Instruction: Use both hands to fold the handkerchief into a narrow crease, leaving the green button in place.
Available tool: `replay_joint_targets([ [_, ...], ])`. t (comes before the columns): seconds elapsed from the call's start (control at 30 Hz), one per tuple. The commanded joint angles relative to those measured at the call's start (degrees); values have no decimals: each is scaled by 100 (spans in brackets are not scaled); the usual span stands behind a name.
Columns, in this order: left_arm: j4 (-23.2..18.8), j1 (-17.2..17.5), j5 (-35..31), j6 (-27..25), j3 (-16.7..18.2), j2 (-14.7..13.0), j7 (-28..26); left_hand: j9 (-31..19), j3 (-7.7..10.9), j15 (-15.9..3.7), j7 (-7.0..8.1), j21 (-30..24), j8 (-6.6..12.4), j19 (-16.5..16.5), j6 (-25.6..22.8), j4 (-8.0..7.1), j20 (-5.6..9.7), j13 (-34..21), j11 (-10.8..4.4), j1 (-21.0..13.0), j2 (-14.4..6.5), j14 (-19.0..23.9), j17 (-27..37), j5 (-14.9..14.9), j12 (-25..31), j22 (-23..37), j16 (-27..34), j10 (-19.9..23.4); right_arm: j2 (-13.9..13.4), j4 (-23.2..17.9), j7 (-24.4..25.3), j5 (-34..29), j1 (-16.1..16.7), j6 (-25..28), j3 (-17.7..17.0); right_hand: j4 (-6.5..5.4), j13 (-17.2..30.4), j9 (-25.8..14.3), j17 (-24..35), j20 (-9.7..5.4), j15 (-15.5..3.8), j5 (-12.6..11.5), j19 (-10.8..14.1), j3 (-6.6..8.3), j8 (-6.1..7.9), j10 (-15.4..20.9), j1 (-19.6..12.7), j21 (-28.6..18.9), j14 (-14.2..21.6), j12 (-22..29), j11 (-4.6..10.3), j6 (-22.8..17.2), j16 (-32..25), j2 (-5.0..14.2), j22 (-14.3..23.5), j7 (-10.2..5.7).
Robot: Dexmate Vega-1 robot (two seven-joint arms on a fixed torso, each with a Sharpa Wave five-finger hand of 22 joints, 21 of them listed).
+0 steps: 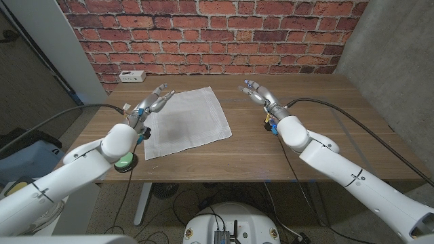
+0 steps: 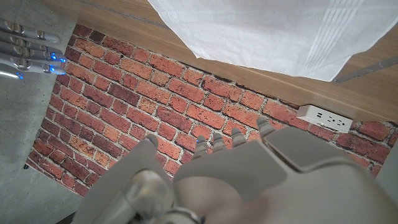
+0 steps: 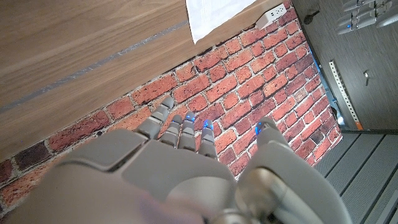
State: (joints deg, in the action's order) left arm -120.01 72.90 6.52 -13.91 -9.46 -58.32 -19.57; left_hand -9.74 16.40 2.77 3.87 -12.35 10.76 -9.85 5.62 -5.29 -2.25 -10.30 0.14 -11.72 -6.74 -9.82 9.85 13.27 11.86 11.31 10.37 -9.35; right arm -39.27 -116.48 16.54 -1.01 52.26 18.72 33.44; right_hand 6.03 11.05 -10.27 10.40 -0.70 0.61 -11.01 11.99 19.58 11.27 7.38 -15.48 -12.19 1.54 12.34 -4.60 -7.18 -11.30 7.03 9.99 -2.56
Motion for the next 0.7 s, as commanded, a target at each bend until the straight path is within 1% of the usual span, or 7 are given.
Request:
replay_joint_targets([
  [0.03,-297,303,-468,-333,151,-125,-139,-30,20,-93,-303,-91,-12,-40,-3,77,315,-26,-43,-59,27,-85,9,-28,36,-1,22,130,-24,-241,-93,-460,-186,564,326,67,12,-13,16,-90,-44,11,68,26,45,64,-94,-29,70,23,13,-81,-54,15,11,39],
  [0.13,-398,388,-614,-502,183,-138,-205,-29,45,-79,-682,-132,-18,119,12,142,480,-32,30,-115,17,-56,6,-46,30,-20,17,166,-30,-309,-115,-589,-223,725,398,89,12,-13,14,-112,-67,14,87,38,51,72,-125,-29,91,19,25,-122,-53,21,10,89],
  [0.2,-460,450,-698,-589,213,-147,-237,-29,57,-37,-786,-146,-8,182,-16,173,541,-36,86,-144,14,-50,6,-54,28,-27,14,175,-44,-369,-131,-683,-244,848,445,113,12,-13,11,-134,-99,17,110,47,52,83,-155,-31,96,16,46,-150,-46,17,9,143],
  [0.27,-536,519,-830,-710,232,-142,-321,-28,76,-13,-808,-173,19,296,-92,233,632,-39,111,-202,21,-9,4,-66,46,-40,23,243,-55,-421,-147,-770,-260,957,490,138,12,-13,7,-160,-124,18,137,56,53,98,-185,-34,104,16,63,-176,-40,8,8,169],
  [0.37,-684,609,-1034,-958,241,-135,-426,-27,88,-37,-801,-184,26,368,-127,295,651,-41,97,-259,47,61,3,-78,66,-53,40,315,-72,-511,-177,-933,-294,1159,582,164,11,-13,3,-176,-142,19,157,67,50,118,-220,-35,112,17,101,-190,-34,1,6,175],
  [0.53,-922,743,-1371,-1361,227,-151,-538,-26,111,-20,-826,-189,36,492,-180,467,624,-45,127,-415,130,198,-1,-114,80,-76,58,403,-102,-643,-212,-1210,-330,1428,730,221,10,-12,-2,-184,-173,21,200,90,45,142,-293,-37,150,15,138,-212,-34,-21,2,200],
  [0.7,-1248,934,-1702,-1936,221,-168,-606,-26,119,-41,-802,-197,36,558,-197,539,625,-46,94,-481,164,241,-2,-128,88,-81,58,448,-123,-753,-319,-1488,-408,1648,905,263,9,-12,-5,-179,-183,25,218,114,42,150,-357,-33,180,9,151,-225,-35,-29,-1,192],
])
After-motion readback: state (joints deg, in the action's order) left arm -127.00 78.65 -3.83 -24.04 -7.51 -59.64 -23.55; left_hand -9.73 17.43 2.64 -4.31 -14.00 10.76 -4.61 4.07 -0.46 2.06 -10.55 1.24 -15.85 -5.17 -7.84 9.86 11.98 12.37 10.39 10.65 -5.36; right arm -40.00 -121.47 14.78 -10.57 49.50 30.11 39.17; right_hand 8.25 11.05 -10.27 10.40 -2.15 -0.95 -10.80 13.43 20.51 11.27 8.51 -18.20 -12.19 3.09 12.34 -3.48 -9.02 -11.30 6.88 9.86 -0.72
